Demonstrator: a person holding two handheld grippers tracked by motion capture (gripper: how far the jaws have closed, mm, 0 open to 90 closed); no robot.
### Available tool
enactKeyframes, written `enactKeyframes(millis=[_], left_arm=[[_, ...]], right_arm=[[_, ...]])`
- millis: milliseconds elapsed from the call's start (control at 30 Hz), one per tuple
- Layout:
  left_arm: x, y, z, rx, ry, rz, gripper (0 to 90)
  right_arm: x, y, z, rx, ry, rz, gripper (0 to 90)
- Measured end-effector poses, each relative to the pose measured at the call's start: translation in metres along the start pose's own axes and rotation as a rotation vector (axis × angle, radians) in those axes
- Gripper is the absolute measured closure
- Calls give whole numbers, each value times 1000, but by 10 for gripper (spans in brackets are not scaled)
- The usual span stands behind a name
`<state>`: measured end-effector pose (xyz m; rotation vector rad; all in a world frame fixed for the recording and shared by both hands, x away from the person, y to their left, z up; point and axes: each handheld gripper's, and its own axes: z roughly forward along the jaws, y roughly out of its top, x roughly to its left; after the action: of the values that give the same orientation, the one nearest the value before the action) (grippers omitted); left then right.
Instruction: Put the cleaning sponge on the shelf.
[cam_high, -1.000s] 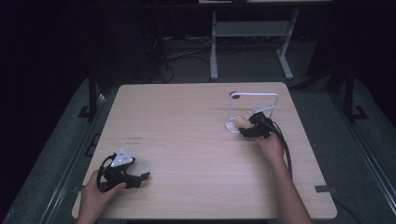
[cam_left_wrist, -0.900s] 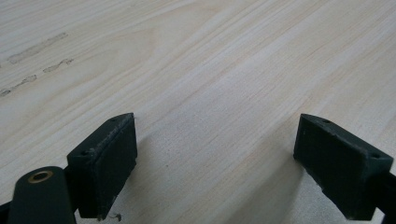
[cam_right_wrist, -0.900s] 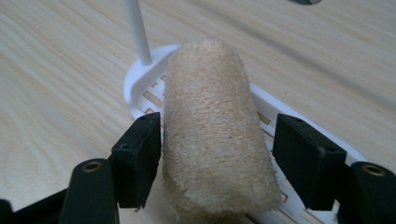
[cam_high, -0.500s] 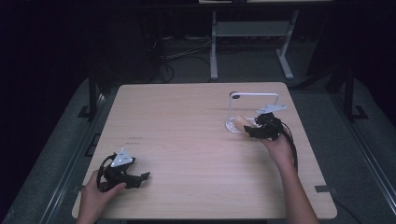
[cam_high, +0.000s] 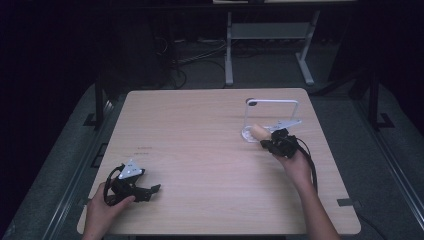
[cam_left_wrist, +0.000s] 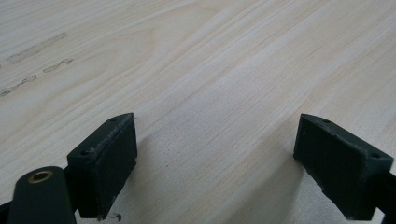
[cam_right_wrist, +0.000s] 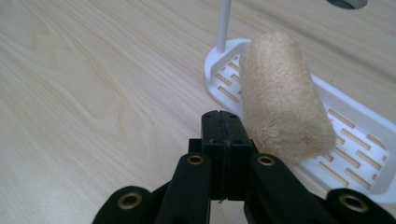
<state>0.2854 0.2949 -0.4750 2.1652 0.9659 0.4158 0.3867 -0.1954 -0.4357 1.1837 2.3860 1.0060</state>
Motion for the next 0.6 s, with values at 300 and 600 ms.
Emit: enactKeyframes(millis=[300, 600], left_arm=[[0, 0, 0, 0, 0, 0, 129], [0, 0, 0, 0, 0, 1, 129]], right_arm=[[-4, -9, 18, 45, -16, 12, 896], [-13, -12, 20, 42, -79, 41, 896]])
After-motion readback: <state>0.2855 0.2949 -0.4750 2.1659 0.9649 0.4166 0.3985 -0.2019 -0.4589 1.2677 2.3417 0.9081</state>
